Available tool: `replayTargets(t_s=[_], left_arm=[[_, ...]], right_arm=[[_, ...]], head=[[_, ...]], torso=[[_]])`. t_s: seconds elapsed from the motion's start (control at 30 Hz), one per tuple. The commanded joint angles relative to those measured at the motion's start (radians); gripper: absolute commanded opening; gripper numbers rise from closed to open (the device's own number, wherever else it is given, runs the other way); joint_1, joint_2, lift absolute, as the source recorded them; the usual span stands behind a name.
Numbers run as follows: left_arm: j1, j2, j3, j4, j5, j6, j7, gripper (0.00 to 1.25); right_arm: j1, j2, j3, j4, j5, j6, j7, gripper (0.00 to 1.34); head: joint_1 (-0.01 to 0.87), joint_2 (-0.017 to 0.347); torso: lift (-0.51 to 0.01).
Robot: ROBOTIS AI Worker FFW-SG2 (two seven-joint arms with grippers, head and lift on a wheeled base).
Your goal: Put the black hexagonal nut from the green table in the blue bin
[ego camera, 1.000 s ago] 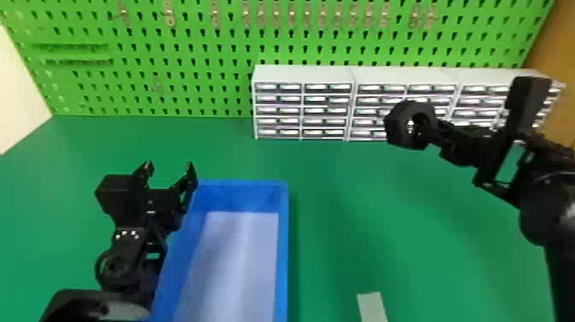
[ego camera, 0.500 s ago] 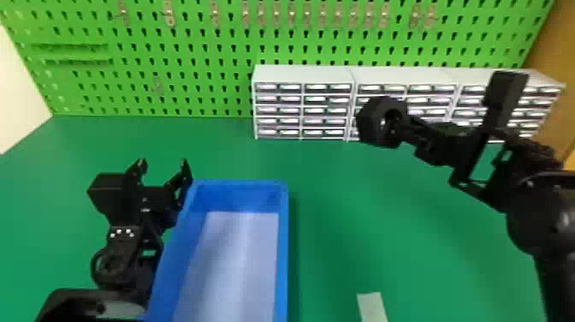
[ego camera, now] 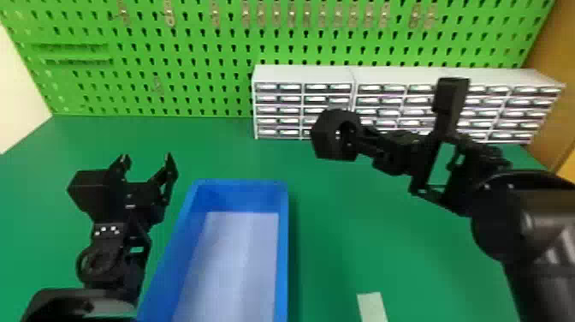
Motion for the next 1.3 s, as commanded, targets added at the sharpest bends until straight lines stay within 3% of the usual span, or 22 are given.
replayTargets(t_s=[0.0,0.57,1.27], left_arm=[[0.001,0.0,0.0,0.0,0.0,0.0,0.002,0.75],[-0.001,0.0,0.007,-0.002,-0.005,0.0,0.002,0.75],[-0.004,0.0,0.014,-0.003,-0.009,-0.005,0.002,0.75]], right_arm=[[-0.013,-0.009,0.065,0.0,-0.03,0.014,-0.01,0.42],[-0.075,-0.03,0.257,0.02,-0.114,0.028,-0.054,0.42],[-0.164,-0.055,0.53,0.123,-0.275,0.012,-0.104,0.42]], head=[[0.657,0.057],[0.657,0.057],[0.657,0.057]], torso=[[-0.095],[-0.095],[-0.095]])
